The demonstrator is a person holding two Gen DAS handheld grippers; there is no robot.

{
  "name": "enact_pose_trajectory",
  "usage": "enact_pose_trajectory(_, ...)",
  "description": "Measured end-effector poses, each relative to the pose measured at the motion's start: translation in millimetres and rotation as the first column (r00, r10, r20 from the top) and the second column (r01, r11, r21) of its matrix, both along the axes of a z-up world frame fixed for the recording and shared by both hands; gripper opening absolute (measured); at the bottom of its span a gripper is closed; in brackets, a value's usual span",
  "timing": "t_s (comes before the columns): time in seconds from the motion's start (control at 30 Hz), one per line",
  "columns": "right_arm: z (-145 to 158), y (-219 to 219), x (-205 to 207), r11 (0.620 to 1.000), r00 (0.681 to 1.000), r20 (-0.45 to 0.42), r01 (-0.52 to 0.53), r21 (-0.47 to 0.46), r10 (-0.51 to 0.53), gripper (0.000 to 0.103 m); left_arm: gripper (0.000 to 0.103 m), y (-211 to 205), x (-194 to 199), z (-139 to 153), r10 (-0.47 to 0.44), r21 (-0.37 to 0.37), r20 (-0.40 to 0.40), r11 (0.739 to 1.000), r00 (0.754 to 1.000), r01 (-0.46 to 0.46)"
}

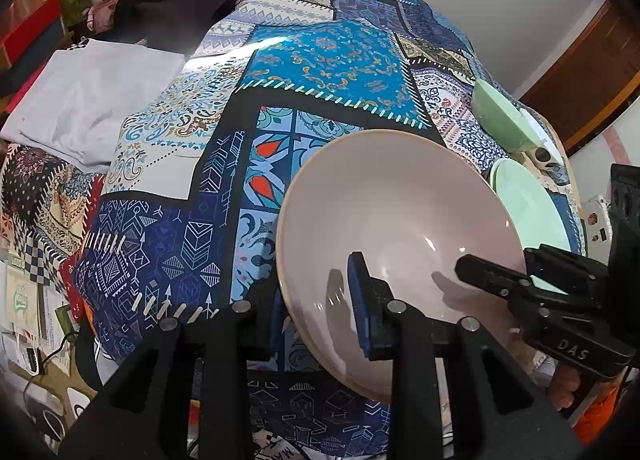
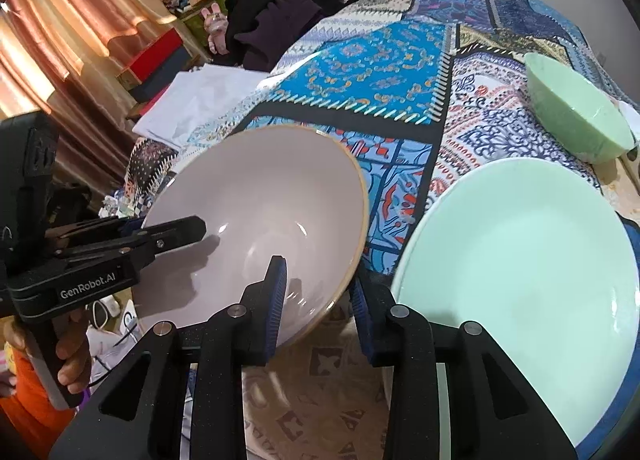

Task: Organize plates and bowls
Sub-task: 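Lower the pink bowl onto the cloth and open both tools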

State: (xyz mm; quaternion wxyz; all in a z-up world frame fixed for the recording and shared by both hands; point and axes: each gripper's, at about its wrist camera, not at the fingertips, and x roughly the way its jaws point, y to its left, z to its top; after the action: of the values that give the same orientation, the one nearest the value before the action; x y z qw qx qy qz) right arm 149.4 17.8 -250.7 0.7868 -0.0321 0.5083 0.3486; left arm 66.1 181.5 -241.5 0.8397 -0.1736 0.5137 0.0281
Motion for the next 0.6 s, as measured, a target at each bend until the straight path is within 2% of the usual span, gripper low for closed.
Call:
enact_pose_trajectory(0.3,15,-22,2,0.999,0.999,0.021,0.031,0.035,-0.031,0.036,0.029,-1,-9,27,0.023,0.066,0.049,0.998,0.999,-0.026)
enact_pose_trajectory(0.57,47,-63,11,0.995,0.988,0.121,0.086,0.059,-0.092,0.04,0.03,-13,-7,64,0.009,0.094,0.11,0.995,0.994,-0.02)
enact_pose_trajectory(0.6,51,-68,14,0.994,0.985,0.136,0.096,0.06,-0.104,0.04,0.032,-18,-4,70,0.001,0.099,0.123,0.995,0.992,-0.013)
